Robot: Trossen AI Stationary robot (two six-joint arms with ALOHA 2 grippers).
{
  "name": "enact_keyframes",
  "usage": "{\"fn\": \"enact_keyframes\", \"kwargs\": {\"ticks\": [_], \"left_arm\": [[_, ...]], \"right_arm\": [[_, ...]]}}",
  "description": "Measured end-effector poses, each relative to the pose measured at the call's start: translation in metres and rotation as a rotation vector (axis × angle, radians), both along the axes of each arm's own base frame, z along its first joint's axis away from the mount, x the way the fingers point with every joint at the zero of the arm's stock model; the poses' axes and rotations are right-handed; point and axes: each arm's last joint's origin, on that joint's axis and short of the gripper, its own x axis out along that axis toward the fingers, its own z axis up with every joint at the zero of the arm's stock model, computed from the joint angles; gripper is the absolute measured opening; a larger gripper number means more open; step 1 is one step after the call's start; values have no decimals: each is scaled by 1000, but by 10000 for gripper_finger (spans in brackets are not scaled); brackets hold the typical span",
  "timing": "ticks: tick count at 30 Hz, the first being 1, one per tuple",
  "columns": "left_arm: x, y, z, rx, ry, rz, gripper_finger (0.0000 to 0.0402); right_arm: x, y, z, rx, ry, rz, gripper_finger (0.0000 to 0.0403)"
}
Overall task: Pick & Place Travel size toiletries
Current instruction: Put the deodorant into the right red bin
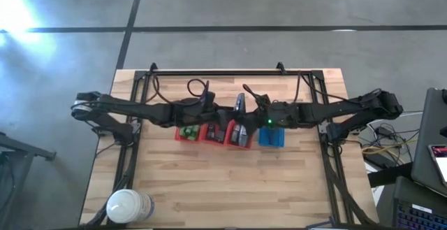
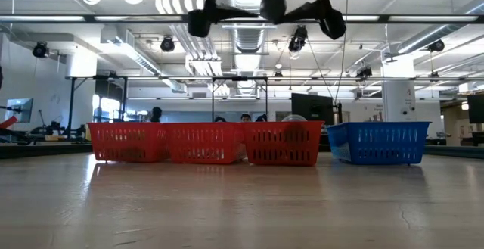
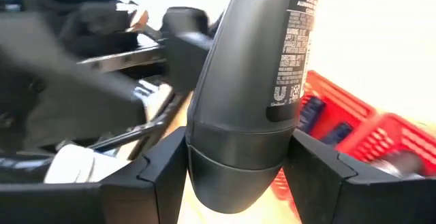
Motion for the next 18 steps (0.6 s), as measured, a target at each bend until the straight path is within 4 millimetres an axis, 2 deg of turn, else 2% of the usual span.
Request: {"fn": "enact_keyframes", "kwargs": {"ticks": [8, 13, 18], "left_arm": [[-33, 0, 7, 82, 198, -44, 300], [-46, 1, 12, 138, 254, -28, 300], [-48, 1, 13, 160, 264, -25, 300]], "right_arm": [[-4, 0, -17, 145, 107, -33, 197], [3, 4, -43, 250, 163, -63, 201], [20, 9, -71, 308, 209, -63, 203]]}}
